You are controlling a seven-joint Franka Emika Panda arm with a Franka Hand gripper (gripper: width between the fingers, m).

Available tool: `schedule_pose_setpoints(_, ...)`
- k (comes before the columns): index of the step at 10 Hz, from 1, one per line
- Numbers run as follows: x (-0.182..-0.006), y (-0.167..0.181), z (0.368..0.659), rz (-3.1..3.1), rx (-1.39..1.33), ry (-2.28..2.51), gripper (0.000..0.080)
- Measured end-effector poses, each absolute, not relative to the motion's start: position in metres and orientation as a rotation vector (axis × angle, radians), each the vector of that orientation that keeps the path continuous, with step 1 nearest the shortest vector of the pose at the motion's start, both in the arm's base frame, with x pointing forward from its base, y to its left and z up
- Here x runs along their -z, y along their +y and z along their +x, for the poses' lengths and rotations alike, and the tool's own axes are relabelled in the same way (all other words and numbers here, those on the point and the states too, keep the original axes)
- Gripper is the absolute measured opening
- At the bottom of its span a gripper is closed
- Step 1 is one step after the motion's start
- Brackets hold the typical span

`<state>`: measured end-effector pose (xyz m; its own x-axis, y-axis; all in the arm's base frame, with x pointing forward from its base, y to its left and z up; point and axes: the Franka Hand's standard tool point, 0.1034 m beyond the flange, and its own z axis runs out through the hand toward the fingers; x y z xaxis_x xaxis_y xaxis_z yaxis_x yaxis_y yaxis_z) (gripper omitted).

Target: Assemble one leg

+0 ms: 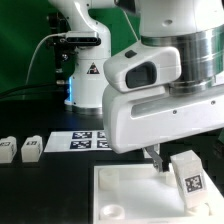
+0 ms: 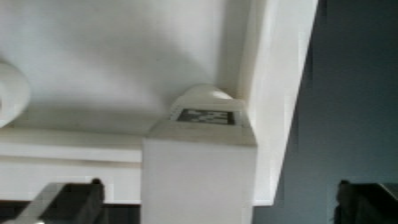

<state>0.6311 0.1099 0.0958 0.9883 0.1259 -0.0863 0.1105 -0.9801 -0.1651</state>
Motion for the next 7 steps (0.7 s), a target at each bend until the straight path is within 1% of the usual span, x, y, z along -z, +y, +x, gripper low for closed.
schedule_pose_setpoints(2, -0.0918, 0.1203, 0.6273, -2.971, -0.150, -0.166, 0.0648)
schedule_pose_setpoints(3, -0.0886, 0.1202, 0.6257, -2.971, -0.159, -0.166, 0.0648)
schedule_pose_setpoints(4, -0.0889, 0.1196, 0.6260, -2.971, -0.158, -0.165, 0.0562)
schedule_pose_setpoints(5, -0.0885, 0.1197, 0.6258, -2.971, -0.159, -0.165, 0.0426)
schedule_pose_setpoints(6, -0.0885, 0.1197, 0.6258, -2.971, -0.159, -0.165, 0.0426)
schedule_pose_setpoints(7, -0.0886, 0.1180, 0.6262, -2.974, -0.158, -0.164, 0.0304)
